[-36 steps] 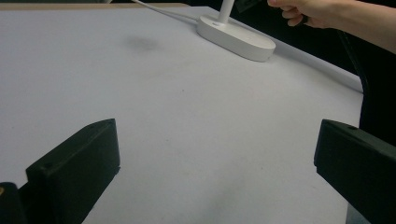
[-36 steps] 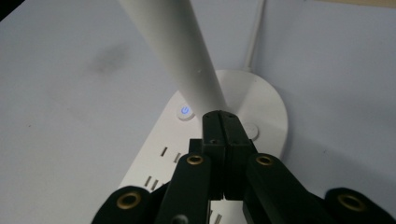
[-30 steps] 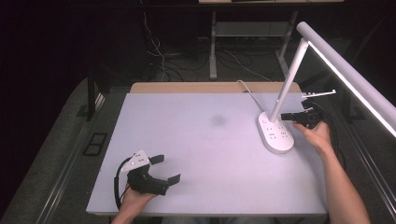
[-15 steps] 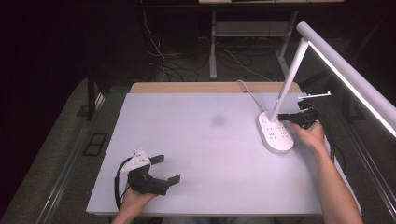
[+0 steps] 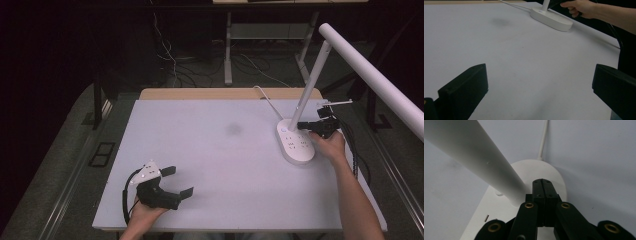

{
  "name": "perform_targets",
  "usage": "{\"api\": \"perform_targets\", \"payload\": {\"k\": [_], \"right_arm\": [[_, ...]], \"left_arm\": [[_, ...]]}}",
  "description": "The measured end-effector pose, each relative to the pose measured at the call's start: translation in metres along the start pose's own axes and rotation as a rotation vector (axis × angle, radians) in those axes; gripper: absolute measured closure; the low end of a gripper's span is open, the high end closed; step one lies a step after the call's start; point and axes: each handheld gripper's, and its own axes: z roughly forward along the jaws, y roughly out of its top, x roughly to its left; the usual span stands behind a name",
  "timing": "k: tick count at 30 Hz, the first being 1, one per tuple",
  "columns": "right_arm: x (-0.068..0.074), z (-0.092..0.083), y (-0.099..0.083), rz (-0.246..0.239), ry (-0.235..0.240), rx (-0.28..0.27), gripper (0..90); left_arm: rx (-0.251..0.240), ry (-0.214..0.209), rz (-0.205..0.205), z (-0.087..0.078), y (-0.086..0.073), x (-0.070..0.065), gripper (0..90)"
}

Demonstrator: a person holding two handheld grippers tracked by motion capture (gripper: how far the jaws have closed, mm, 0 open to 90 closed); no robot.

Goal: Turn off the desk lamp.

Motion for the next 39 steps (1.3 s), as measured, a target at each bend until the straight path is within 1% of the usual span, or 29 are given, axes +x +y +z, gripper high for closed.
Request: {"api": "perform_targets", "payload": {"k": [8, 9, 14, 17, 19, 23, 25, 29, 32, 35, 36, 37, 39], "right_arm": [[0.0016, -0.0012, -0.0001, 0.003, -0.002, -0.008, 90.0], [0.0015, -0.0009, 0.0001, -0.005, -0.006, -0.009, 90.0], [0.0007, -0.0011, 0.0001, 0.009, 0.001, -0.006, 90.0], [0.0012, -0.0009, 0.0001, 0.000, -0.006, -0.006, 90.0], [0.0015, -0.0010, 0.0001, 0.003, -0.011, -0.005, 90.0], [0.0003, -0.0007, -0.0002, 0.017, -0.005, -0.008, 90.0], [0.0001, -0.0004, -0.0007, 0.012, -0.005, -0.009, 90.0], [0.0000, -0.0001, -0.0007, 0.025, -0.003, -0.004, 90.0], [-0.0007, 0.0000, -0.0012, 0.025, 0.001, -0.009, 90.0], [0.0019, 0.0002, -0.0003, 0.014, -0.014, -0.005, 90.0], [0.0023, 0.0004, 0.0001, 0.002, -0.020, -0.006, 90.0], [0.0034, 0.0001, 0.0006, 0.007, -0.026, -0.003, 90.0], [0.0032, 0.0005, 0.0006, 0.015, -0.023, -0.007, 90.0]], "left_arm": [[-0.002, 0.002, -0.004, -0.0001, 0.0002, 0.0006, 0.0], [-0.002, 0.001, -0.004, 0.0000, 0.0002, 0.0006, 0.0], [-0.001, 0.002, 0.000, -0.0009, 0.0003, 0.0004, 0.0], [-0.001, 0.002, 0.000, -0.0012, 0.0003, 0.0001, 0.0], [-0.003, 0.001, -0.001, -0.0011, 0.0003, 0.0000, 0.0], [0.000, -0.003, 0.003, -0.0003, 0.0005, 0.0001, 0.0], [-0.001, -0.004, 0.002, 0.0002, 0.0006, -0.0003, 0.0], [0.001, -0.001, 0.003, 0.0001, 0.0007, -0.0001, 0.0], [0.002, -0.002, 0.006, -0.0007, 0.0005, -0.0002, 0.0], [-0.001, 0.000, 0.002, -0.0012, 0.0006, 0.0003, 0.0], [-0.002, 0.000, 0.001, -0.0011, 0.0006, 0.0006, 0.0], [-0.002, -0.001, 0.000, -0.0010, 0.0006, 0.0009, 0.0], [-0.002, -0.003, -0.001, -0.0011, 0.0007, 0.0010, 0.0]]}}
